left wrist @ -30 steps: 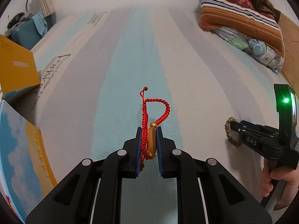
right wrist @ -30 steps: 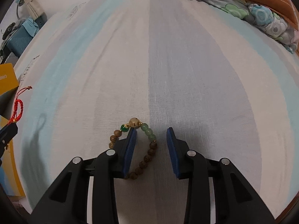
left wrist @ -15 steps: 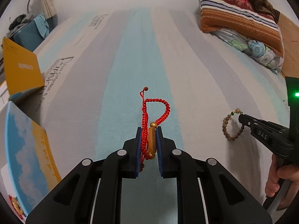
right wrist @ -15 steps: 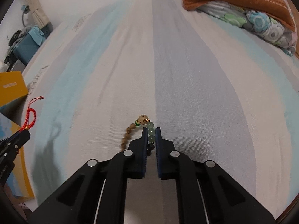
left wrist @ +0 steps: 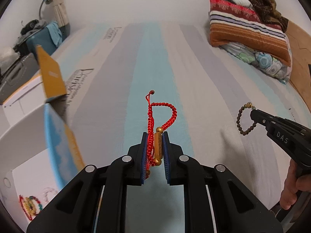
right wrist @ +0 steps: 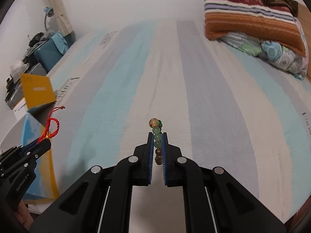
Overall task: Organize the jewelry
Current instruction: 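Lift and carry both bracelets over the white box with both grippers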
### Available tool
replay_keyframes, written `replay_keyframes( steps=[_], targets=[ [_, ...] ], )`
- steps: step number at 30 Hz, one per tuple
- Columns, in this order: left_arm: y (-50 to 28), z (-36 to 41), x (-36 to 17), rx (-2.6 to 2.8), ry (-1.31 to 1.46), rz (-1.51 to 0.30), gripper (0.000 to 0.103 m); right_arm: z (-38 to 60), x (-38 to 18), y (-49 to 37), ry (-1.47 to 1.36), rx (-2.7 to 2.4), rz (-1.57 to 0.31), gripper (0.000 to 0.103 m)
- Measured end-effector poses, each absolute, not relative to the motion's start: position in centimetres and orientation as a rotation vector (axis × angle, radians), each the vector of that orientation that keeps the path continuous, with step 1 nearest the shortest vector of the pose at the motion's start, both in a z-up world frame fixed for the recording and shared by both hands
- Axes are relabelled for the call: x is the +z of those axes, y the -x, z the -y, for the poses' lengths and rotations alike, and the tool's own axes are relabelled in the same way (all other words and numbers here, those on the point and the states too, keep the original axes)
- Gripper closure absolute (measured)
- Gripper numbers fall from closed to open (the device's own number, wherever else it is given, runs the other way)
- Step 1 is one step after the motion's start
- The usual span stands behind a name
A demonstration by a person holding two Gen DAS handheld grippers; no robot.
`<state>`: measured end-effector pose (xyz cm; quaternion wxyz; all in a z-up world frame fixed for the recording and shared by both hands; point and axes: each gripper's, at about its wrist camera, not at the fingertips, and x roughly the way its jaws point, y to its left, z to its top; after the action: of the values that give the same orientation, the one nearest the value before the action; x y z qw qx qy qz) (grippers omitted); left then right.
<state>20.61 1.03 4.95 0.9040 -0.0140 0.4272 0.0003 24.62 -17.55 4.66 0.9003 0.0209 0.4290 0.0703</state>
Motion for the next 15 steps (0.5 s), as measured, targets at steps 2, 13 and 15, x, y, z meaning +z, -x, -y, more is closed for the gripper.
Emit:
replay_keyframes(
  steps=[2,13,15],
  targets=[
    [-19.4,-2.0,5.9,0.015,0.037,-0.867,0.089,16.5,5.7,-23.6,-0.036,0.162,-0.870,0.096],
    [-12.2,-10.4,9.7,0.150,0.078,-0.800,0.089,7.6,11.4,-17.5,0.034,0.296,-0.774,0.096],
    [-11.1,-12.1,9.9,0.179,0.091,-0.798,0.089,5.3,12.2,-16.2,0.051,0.333,-0.757,0.096]
  ],
)
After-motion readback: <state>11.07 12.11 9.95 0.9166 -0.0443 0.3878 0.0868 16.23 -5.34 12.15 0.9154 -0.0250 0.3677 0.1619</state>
